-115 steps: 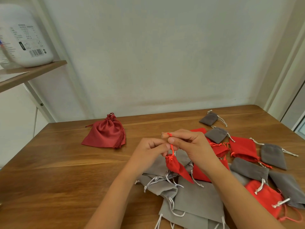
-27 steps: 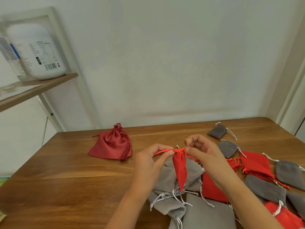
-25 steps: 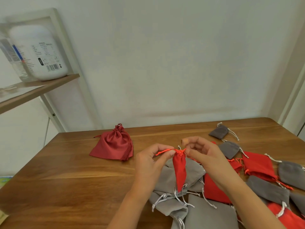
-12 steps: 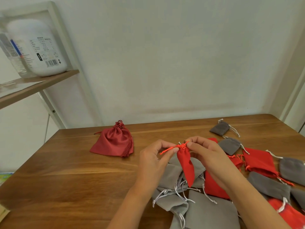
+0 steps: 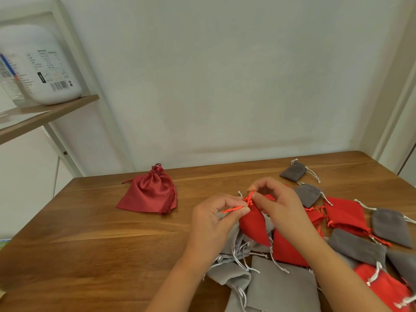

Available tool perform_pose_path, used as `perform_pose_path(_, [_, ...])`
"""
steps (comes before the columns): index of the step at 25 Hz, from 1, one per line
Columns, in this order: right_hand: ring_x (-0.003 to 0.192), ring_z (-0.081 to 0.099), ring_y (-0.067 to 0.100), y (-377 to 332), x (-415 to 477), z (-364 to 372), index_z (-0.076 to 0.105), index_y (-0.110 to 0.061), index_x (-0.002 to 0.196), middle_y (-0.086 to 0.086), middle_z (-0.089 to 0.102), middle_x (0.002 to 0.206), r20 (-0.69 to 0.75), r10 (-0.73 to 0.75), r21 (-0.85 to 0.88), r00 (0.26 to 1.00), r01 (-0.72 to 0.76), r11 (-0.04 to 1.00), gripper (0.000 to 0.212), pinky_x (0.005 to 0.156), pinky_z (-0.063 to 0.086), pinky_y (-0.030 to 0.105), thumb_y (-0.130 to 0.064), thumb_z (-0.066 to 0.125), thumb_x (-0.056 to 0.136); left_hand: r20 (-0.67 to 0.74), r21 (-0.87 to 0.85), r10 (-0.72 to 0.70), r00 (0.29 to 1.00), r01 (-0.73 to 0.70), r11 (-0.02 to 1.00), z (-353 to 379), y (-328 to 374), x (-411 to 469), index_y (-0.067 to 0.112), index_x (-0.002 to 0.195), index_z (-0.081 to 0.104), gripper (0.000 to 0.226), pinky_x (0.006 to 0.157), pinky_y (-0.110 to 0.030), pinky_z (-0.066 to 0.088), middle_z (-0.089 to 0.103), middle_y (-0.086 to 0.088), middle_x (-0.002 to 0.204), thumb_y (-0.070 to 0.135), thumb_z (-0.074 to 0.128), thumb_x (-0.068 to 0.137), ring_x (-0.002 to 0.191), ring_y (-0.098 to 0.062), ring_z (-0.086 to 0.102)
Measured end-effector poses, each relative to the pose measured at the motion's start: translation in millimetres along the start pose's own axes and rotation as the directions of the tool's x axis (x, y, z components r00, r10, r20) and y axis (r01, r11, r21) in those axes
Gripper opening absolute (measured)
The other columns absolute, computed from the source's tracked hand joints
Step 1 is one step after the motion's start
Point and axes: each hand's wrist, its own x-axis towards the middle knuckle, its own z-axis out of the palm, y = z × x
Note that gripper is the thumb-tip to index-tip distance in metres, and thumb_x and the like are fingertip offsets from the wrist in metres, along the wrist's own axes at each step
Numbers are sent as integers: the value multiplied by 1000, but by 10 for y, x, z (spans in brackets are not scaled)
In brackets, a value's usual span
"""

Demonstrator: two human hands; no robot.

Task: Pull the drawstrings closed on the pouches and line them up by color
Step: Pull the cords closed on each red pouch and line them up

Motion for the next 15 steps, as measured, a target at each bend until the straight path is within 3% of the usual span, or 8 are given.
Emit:
perform_pose_path(2, [58,54,4,-6,14,9,60,-12,79,-4,60,69,96,199,386,975,-221,896,21,53,43,16,3,53,91,10,20,25,1000,-25,999,8,19,-4,22,80,74,13,84,-19,50,73,9,85,10,76,74,90,-5,67])
perform_pose_path(4, [54,53,6,-5,28,20,58,-11,80,0,58,66,194,295,522,936,-353,776,22,51,43,18,3,48,93,12,30,48,999,-48,998,14,29,-14,22,80,75,9,83,-19,50,73,9,85,15,75,74,89,-6,67])
perform_pose_path(6, [57,52,7,20,31,42,58,-12,79,-2,58,66,169,281,440,945,-328,836,21,53,43,18,2,49,93,11,41,67,998,-68,997,14,42,-29,25,79,75,7,81,-19,51,72,10,85,20,74,74,88,-7,67])
perform_pose_path(9, [63,51,2,68,11,69,59,-17,79,-10,59,68,59,129,164,990,-137,977,21,61,40,17,0,55,91,12,51,78,997,-79,996,10,34,-37,25,81,74,8,79,-20,51,72,11,85,29,72,74,87,-8,67])
perform_pose_path(12, [64,51,0,70,-6,91,58,-18,80,-7,60,74,-8,19,9,1000,-19,1000,19,59,39,12,0,58,89,2,5,15,1000,-15,1000,16,39,-17,24,79,73,7,81,-21,51,72,9,85,19,74,76,88,-9,67])
perform_pose_path(15, [69,53,5,65,-21,119,57,-18,82,-6,59,80,-44,-97,-67,994,94,993,17,63,41,14,-1,60,87,-34,-133,-95,995,90,987,-15,28,29,11,83,68,4,82,-23,51,73,3,94,7,68,83,94,-12,67])
